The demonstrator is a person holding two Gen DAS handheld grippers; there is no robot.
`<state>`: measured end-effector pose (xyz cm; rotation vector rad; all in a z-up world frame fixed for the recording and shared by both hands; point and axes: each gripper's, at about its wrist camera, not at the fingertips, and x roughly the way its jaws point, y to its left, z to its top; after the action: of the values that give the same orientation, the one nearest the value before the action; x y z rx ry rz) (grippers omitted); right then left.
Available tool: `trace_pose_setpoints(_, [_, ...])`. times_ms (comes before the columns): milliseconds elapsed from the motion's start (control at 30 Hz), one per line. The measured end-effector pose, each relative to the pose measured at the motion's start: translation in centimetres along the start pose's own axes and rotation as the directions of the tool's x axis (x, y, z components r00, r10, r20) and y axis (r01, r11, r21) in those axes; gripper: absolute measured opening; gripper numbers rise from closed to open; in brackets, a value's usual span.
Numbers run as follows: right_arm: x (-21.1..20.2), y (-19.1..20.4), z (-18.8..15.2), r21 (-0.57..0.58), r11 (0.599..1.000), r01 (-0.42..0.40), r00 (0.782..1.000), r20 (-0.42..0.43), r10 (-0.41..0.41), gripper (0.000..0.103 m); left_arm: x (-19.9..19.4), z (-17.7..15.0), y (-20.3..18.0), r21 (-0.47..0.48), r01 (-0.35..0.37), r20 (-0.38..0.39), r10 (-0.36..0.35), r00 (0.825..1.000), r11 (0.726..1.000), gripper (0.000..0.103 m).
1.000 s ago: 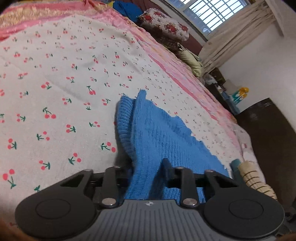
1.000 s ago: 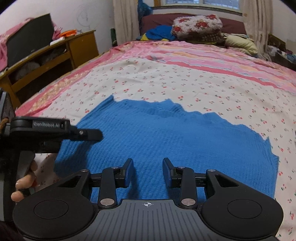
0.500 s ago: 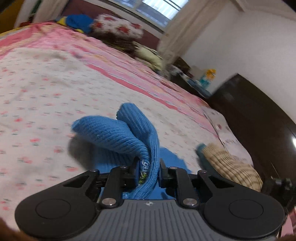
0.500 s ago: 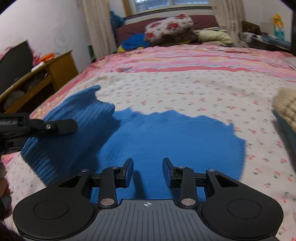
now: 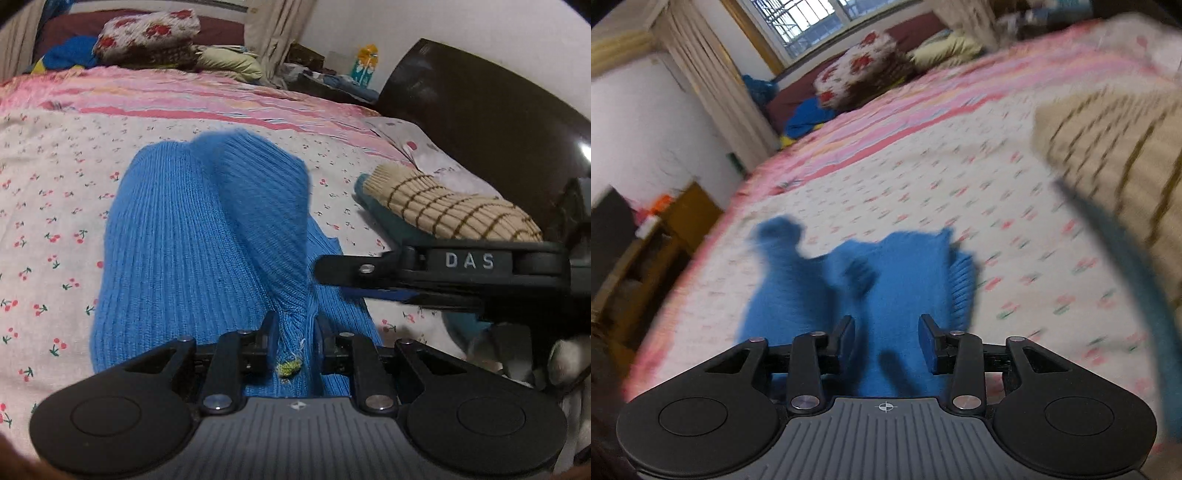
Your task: Fold small clothes
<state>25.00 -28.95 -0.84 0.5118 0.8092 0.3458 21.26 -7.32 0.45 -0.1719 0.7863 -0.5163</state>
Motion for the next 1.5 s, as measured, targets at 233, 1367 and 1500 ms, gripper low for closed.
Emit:
trace_pose_setpoints(233, [2.2, 0.1, -0.4, 0.049, 0.996, -0.08, 0.994, -0.065, 0.083, 0.051, -1.5, -0.4, 0.3, 0.017, 0.004, -0.013, -0.004, 1.0, 1.0, 0.027])
trace_pose_setpoints(1367, [3.8, 1.1, 0.4, 0.014, 0.996, -0.089, 0.99, -0.111, 0.09, 0.026, -5.6, -6.2, -1.9, 0.389, -0.249, 0.088, 0.233, 0.968, 0.887, 0.047])
trace_pose_setpoints(1500, [3.7, 1.6, 0.4, -0.003, 0.998, -0.058, 0.992, -0.109, 0.057, 0.021, -4.9, -5.7, -2.0, 0.373, -0.272, 0.058, 0.27, 0.961, 0.887, 0.048])
